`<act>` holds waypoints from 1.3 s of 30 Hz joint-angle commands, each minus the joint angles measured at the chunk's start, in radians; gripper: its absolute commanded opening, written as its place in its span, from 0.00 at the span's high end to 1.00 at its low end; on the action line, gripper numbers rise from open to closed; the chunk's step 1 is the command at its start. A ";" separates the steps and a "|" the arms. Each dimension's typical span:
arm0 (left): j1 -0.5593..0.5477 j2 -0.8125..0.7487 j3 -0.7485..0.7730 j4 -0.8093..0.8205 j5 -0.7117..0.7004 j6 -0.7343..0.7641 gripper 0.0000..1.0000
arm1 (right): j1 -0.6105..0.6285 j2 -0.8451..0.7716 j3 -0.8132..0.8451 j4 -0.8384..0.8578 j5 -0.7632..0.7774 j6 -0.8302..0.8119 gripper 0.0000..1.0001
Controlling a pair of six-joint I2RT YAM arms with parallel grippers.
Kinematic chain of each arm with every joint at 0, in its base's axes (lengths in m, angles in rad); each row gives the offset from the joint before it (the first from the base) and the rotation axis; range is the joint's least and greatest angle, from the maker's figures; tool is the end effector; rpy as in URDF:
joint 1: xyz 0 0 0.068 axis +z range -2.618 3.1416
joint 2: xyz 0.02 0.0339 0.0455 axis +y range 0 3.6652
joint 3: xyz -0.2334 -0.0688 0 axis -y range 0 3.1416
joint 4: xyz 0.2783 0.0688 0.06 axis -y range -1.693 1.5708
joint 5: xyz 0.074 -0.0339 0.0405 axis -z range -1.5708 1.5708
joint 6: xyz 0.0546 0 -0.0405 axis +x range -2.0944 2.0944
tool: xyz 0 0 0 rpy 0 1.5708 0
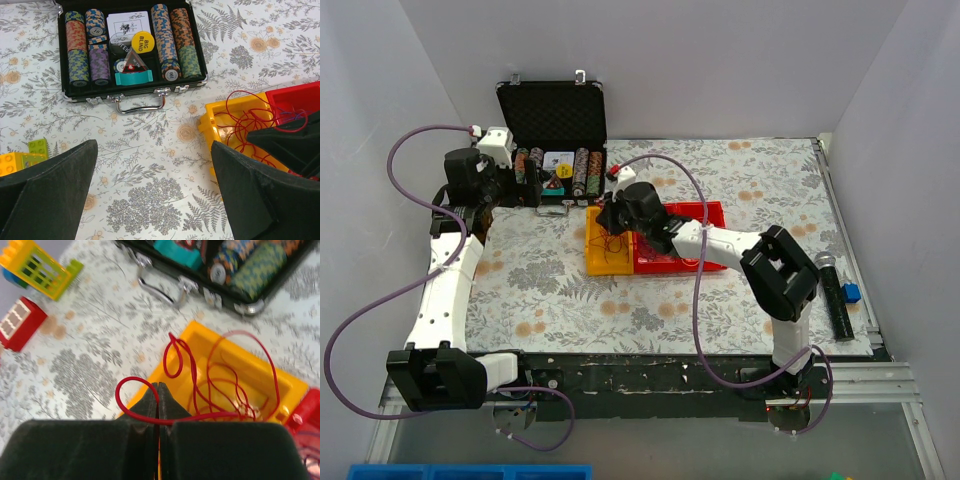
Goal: Untangle the cables
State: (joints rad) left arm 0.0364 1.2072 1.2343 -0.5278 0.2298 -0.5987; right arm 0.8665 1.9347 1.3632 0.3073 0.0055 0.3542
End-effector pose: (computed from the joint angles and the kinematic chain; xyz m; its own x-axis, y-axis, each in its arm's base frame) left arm 0.3254 -0.0006 0.3381 -0.4889 -0.5669 -0.6630 -0.1347 0.8000 -0.5847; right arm 0.3199 0.3761 0.1980 -0.4217 0.0393 -0.9059 -0.6529 0.6801 0.3335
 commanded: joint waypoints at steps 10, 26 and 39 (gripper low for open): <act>0.005 -0.051 -0.001 0.015 0.003 -0.010 0.02 | 0.019 0.067 0.057 -0.211 0.103 0.083 0.99; 0.005 -0.072 -0.013 0.028 -0.029 -0.027 0.02 | 0.068 -0.106 0.068 -0.402 0.212 0.115 0.30; 0.005 -0.083 -0.059 -0.007 -0.064 -0.170 0.02 | 0.052 -0.477 -0.074 -0.530 0.198 0.065 0.11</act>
State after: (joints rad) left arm 0.0372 1.1564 1.1862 -0.5068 0.1722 -0.7078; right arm 0.9325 1.5913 1.3949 -0.2058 0.1898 0.4225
